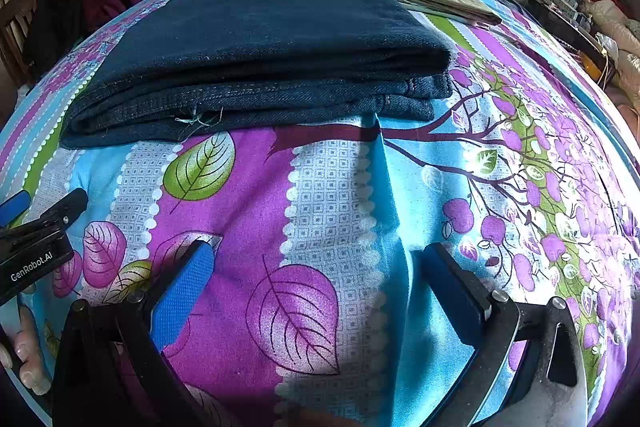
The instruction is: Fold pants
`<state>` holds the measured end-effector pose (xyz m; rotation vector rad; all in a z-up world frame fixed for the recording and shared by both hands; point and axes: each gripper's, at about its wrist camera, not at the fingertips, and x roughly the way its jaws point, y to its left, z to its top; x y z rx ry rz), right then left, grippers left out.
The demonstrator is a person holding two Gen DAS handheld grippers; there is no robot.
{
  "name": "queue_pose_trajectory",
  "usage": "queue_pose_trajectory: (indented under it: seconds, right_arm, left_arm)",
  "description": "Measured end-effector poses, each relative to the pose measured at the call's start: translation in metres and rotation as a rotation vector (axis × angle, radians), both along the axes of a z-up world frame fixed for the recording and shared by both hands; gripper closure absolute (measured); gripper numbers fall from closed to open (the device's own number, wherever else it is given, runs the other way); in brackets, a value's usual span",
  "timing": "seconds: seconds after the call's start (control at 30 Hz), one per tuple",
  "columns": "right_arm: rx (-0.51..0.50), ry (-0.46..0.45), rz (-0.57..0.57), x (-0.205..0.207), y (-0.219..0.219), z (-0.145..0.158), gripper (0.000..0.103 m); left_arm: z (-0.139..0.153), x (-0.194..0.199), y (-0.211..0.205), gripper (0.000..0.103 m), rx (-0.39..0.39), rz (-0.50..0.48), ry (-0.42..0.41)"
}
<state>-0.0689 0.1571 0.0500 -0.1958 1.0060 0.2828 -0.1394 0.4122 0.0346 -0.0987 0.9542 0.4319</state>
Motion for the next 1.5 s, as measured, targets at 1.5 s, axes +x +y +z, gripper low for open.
queue_pose_trajectory:
  seconds: [1.5]
  right_arm:
    - [0.106,-0.148,-0.023,-0.015,0.022,0.187,0.000]
  left_arm:
    - [0.158,-0.024,-0.020,0.002,0.013,0.030,-0.180]
